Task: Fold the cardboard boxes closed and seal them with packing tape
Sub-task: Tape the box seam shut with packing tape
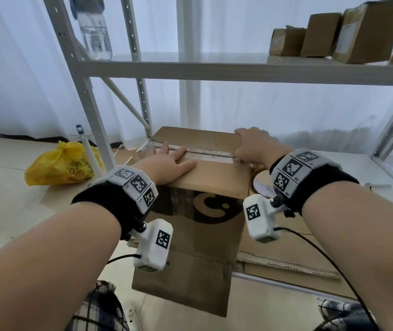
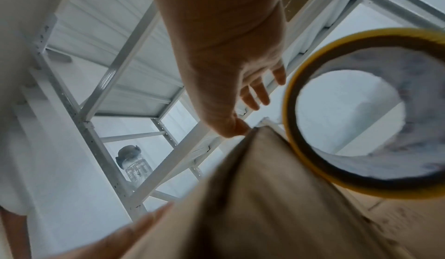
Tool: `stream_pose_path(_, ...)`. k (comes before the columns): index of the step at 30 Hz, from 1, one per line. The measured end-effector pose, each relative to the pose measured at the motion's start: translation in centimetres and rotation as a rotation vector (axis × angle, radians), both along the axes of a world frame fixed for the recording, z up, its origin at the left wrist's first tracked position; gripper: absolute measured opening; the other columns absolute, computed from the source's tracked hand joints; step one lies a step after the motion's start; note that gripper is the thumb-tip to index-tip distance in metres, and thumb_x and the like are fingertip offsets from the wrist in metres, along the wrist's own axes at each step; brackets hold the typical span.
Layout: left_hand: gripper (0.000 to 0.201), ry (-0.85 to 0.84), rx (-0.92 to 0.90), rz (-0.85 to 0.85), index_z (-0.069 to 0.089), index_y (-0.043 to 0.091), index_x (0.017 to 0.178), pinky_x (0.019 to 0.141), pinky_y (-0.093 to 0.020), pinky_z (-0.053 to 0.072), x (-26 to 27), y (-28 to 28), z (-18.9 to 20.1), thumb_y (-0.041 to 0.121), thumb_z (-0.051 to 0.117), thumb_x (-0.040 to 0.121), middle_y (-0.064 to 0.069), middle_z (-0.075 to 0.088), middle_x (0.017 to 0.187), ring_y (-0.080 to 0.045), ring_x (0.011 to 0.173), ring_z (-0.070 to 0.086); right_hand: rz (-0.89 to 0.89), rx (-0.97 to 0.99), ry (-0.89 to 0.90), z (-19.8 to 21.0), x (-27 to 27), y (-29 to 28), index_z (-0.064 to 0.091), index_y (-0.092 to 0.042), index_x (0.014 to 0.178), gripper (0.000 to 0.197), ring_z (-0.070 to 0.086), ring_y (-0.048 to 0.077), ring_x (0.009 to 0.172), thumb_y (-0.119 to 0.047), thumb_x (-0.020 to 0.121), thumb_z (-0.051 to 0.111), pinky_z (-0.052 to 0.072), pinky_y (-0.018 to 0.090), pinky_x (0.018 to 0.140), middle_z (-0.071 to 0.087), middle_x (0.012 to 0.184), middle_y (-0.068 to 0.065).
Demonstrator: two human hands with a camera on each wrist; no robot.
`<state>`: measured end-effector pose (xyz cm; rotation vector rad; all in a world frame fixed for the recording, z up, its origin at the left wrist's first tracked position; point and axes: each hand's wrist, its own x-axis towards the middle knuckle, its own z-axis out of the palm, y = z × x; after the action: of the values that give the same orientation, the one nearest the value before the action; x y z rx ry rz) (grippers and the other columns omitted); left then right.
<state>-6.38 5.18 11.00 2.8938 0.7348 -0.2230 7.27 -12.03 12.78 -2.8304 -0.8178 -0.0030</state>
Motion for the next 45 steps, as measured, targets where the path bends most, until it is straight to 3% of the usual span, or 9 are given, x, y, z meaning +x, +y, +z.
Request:
stream_pose_path(5,0.103,-0.005,-0.021,0.266,0.012,0.026,0.152,0.113,-0.053,0.021,-1.9,1.6,0.3,0.090,0.018,0.071,-0.013,0.020,0.156,-0.033,0.142,0.021,0.027,-0.075,0.057,0.8,0.6,1.9,0.047,-0.009,0.131,0.045,0.048,0.031,0.118,-0.033,0.093,0.047,0.042,0.039,0.093,0.050,0.132,0.014)
stream_pose_path(8,0.099,0.047,-0.019,0.321,0.031,0.005,0.145,0.103,-0.036,0.038,-3.2,1.9,1.1,0.080,0.026,0.081,-0.014,0.048,0.139,-0.030,0.123,0.050,0.034,0.039,0.229,0.3,1.6,0.6,0.040,-0.006,0.138,0.064,0.051,0.029,0.118,-0.048,0.092,0.054,0.041,0.035,0.095,0.051,0.135,0.013)
stream_pose_path(12,0.094,-0.066,-0.193,0.367,0.043,-0.002,0.130,0.089,-0.039,0.053,-4.3,2.0,0.9,0.075,0.049,0.076,-0.017,0.061,0.114,-0.031,0.096,0.065,0.077,0.175,0.301,-0.2,1.0,-0.8,0.032,-0.007,0.146,0.068,0.047,0.027,0.125,-0.043,0.093,0.056,0.036,0.028,0.095,0.046,0.142,0.012)
stream_pose_path(19,0.085,-0.393,-0.125,0.303,0.042,0.007,0.126,0.084,-0.042,0.054,-4.3,-0.1,3.1,0.068,0.064,0.071,-0.013,0.055,0.116,-0.031,0.093,0.063,0.028,0.339,0.244,-1.0,-0.4,-4.3,0.036,-0.002,0.144,0.063,0.046,0.032,0.127,-0.033,0.094,0.058,0.038,0.038,0.105,0.044,0.144,0.016)
stream_pose_path(24,0.069,-0.617,0.104,0.124,0.042,0.013,0.134,0.088,-0.040,0.045,-2.0,-4.1,6.8,0.056,0.060,0.083,-0.012,0.044,0.126,-0.033,0.109,0.055,0.057,0.544,0.309,-2.1,-1.7,-8.2,0.042,-0.011,0.139,0.054,0.058,0.024,0.103,-0.012,0.090,0.063,0.048,0.036,0.088,0.060,0.116,0.007)
stream_pose_path(29,0.064,-0.720,0.168,-0.029,0.039,0.015,0.136,0.085,-0.040,0.044,1.3,-5.6,6.1,0.048,0.060,0.086,-0.011,0.038,0.130,-0.033,0.110,0.052,0.044,0.459,0.540,-4.5,-3.9,-8.2,0.007,-0.019,0.154,0.093,0.047,0.028,0.128,-0.022,0.086,0.071,0.041,0.034,0.104,0.042,0.146,0.012)
stream_pose_path(33,0.061,-0.695,0.249,-0.072,0.037,0.011,0.136,0.091,-0.044,0.043,2.7,-3.6,3.5,0.048,0.053,0.091,-0.013,0.036,0.132,-0.036,0.117,0.045,0.055,0.463,0.483,-5.5,-4.0,-6.5,0.005,-0.016,0.155,0.090,0.031,0.024,0.140,-0.029,0.090,0.066,0.033,0.034,0.110,0.027,0.156,0.008)
stream_pose_path(41,0.090,-0.926,-0.203,0.041,0.003,0.023,0.152,0.105,-0.047,0.037,2.0,0.8,-2.0,0.046,0.061,0.087,-0.006,0.016,0.155,-0.029,0.133,0.037,-0.062,0.729,0.527,-9.2,-0.2,-5.0,0.033,-0.014,0.142,0.072,0.050,0.023,0.124,-0.026,0.083,0.074,0.042,0.044,0.106,0.050,0.135,0.002)
stream_pose_path(45,0.107,-0.805,-0.637,0.225,0.019,0.019,0.150,0.106,-0.042,0.040,2.0,0.6,-5.5,0.078,0.055,0.068,-0.002,0.043,0.145,-0.023,0.127,0.047,-0.137,0.715,0.610,-11.4,2.1,-4.2,0.036,-0.009,0.140,0.068,0.052,0.024,0.122,-0.029,0.085,0.071,0.044,0.042,0.104,0.053,0.134,0.004)
